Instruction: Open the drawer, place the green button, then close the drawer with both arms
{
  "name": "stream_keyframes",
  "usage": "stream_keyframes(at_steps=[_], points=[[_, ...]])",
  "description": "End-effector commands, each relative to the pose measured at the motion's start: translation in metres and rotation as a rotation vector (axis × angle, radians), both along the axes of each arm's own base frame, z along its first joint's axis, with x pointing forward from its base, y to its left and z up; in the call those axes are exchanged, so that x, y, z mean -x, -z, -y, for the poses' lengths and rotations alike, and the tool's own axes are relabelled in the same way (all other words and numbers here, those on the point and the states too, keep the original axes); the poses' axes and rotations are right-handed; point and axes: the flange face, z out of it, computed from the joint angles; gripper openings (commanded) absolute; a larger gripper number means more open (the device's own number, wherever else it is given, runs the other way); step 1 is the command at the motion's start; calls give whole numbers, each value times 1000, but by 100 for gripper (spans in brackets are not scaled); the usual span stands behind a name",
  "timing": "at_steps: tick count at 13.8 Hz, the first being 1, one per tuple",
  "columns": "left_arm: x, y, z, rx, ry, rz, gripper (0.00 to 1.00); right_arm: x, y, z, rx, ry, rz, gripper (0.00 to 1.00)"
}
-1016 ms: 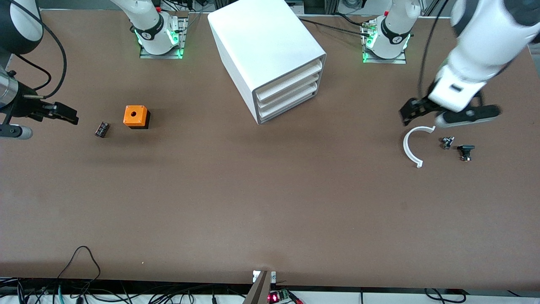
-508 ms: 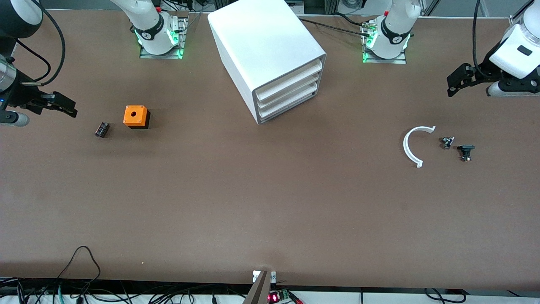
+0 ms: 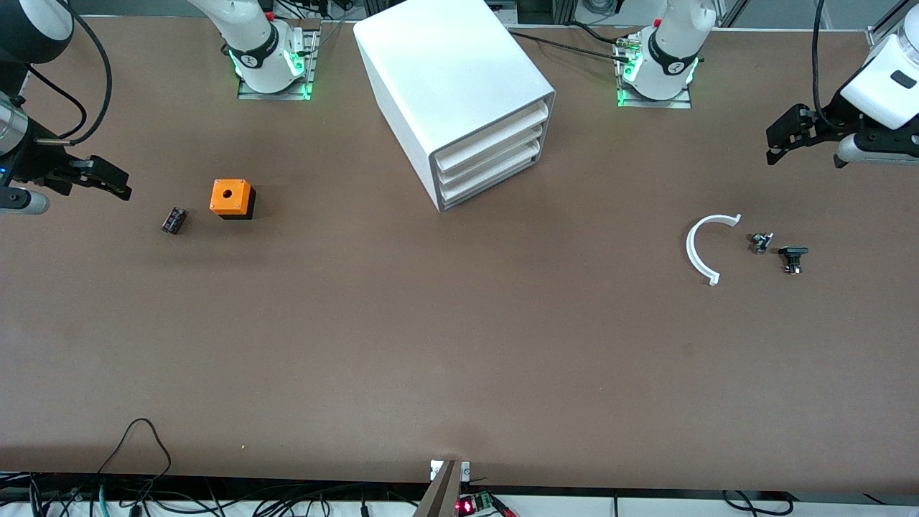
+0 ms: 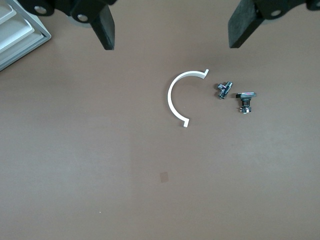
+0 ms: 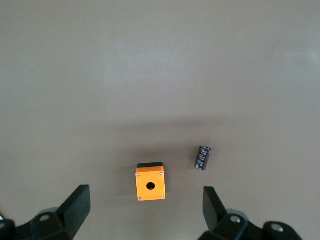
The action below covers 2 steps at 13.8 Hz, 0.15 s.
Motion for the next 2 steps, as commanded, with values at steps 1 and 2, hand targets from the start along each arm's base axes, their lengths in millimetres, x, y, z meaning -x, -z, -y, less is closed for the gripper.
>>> stream_keyframes(at_steps=[1,2], points=[[-7,-3,-8,24,9,-10,100,4,-6,0,-13,-11,9,100],[-8,-2,-9,24,7,-11,100,5,-6,0,-14,-10,7,100]])
